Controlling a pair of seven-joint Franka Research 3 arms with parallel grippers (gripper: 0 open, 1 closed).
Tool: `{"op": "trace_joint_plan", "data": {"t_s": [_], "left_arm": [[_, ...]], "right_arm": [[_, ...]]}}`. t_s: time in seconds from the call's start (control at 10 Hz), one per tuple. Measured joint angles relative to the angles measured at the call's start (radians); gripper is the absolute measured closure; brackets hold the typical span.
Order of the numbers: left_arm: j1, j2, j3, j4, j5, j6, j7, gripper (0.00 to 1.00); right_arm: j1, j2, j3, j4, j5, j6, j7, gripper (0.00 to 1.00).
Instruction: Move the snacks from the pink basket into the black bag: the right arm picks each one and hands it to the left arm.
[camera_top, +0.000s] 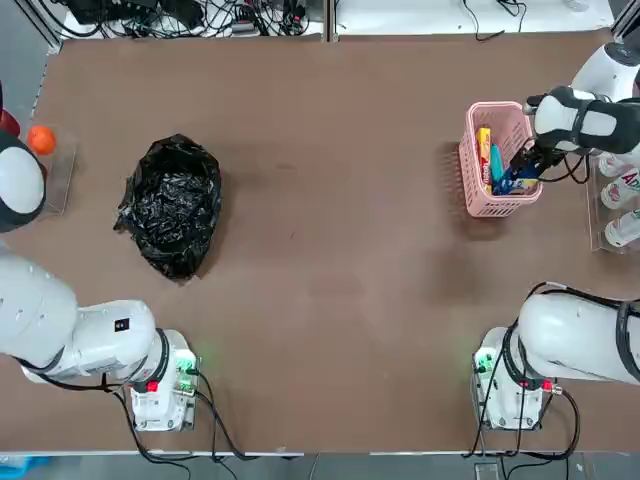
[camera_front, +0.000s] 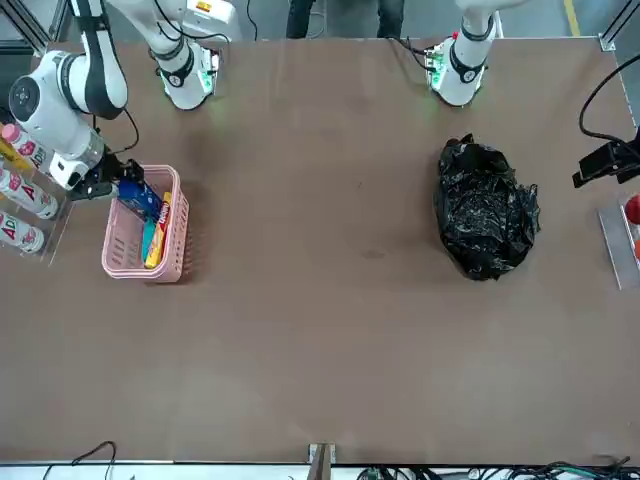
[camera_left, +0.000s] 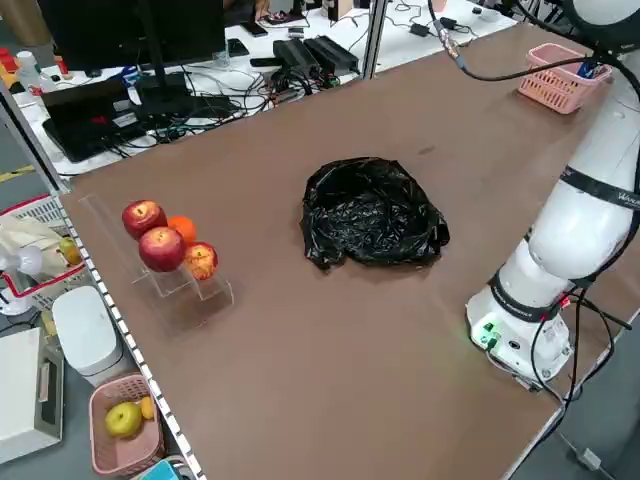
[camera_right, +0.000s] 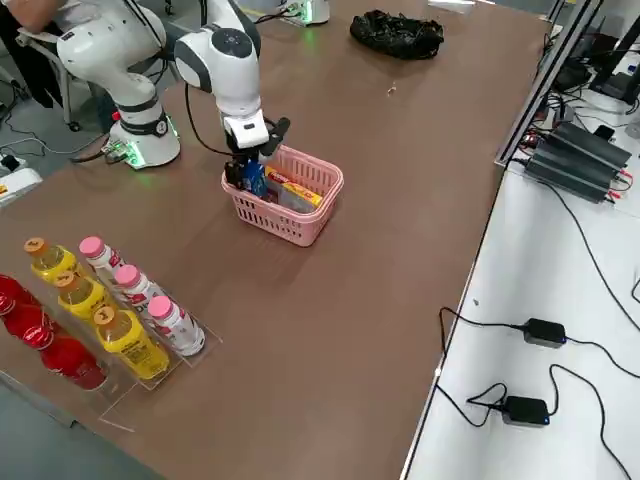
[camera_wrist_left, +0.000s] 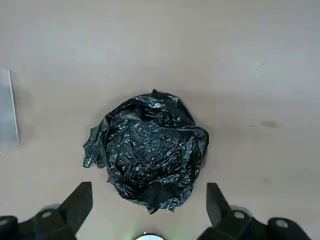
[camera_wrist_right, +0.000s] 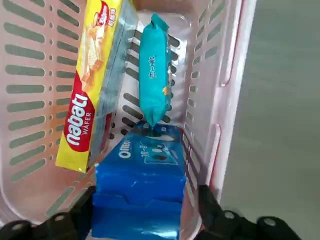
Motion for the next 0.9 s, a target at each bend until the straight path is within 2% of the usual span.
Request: {"op": "trace_joint_plan", "data": {"t_s": [0.2, 0.5, 0.9], "left_arm": [[0.0, 0.0, 0.0, 0.0, 0.0, 0.0, 0.0, 0.0], [0.0, 0.0, 0.0, 0.0, 0.0, 0.0, 0.0, 0.0], [-0.002, 0.0, 0.0, 0.0, 0.0, 0.0, -0.002, 0.0]], "right_arm": [[0.003, 0.0, 0.002, -0.002, 0.0, -0.015, 0.0, 0.34], [0.006, 0.0, 0.005, -0.002, 0.0, -0.031, 0.004, 0.5], [0.022, -0.016, 0.011, 0.024, 0.0, -0.101, 0.03, 0.57]]}}
